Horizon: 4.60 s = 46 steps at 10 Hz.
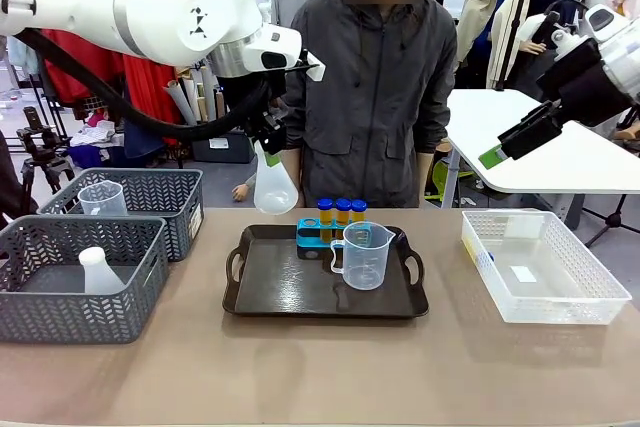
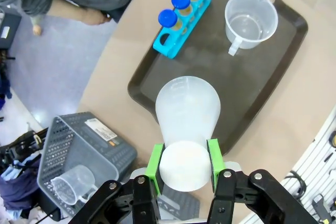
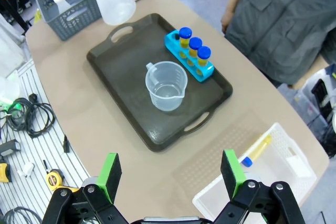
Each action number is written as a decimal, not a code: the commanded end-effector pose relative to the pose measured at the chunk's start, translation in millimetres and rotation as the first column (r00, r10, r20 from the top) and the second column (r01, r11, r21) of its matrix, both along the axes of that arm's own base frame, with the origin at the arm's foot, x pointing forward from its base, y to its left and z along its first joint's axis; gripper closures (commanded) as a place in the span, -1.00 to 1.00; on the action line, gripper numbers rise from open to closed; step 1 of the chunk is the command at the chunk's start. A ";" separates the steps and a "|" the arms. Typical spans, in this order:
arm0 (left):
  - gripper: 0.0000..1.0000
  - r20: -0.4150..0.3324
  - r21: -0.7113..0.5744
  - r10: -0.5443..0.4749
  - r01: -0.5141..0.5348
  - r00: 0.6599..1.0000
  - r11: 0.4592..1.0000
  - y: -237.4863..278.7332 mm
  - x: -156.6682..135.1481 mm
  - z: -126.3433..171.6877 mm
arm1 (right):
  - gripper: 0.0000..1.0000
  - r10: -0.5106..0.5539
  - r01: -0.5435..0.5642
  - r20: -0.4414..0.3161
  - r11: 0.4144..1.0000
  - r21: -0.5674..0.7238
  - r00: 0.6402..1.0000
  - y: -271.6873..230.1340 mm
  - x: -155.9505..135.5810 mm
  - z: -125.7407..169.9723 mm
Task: Prepare the laboratory tools.
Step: Pick up one Small flask and place it on the Handle tray.
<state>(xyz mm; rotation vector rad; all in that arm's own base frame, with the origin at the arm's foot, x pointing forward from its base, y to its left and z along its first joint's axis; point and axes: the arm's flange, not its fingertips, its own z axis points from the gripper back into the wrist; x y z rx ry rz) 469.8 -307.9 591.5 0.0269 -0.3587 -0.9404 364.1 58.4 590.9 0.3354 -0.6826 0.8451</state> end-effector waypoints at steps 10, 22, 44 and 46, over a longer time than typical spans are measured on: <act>1.00 -0.207 0.061 -0.093 0.107 0.974 0.992 -33.0 62.6 -118.2 | -1.00 0.007 -0.007 -0.003 1.000 0.025 1.000 0.4 1.2 0.6; -1.00 -0.283 0.043 -0.148 0.166 0.948 0.985 -46.0 71.7 -158.8 | -1.00 0.007 -0.007 -0.003 1.000 0.025 1.000 0.4 1.2 0.6; -1.00 -0.128 -0.172 -0.278 0.255 0.952 0.952 47.5 23.8 12.0 | -1.00 0.007 -0.007 -0.003 1.000 0.025 1.000 0.4 1.2 0.6; -1.00 -0.069 -0.247 -0.355 0.329 0.932 0.912 66.0 28.3 27.1 | -1.00 0.007 -0.007 -0.003 1.000 0.025 1.000 0.4 1.2 0.6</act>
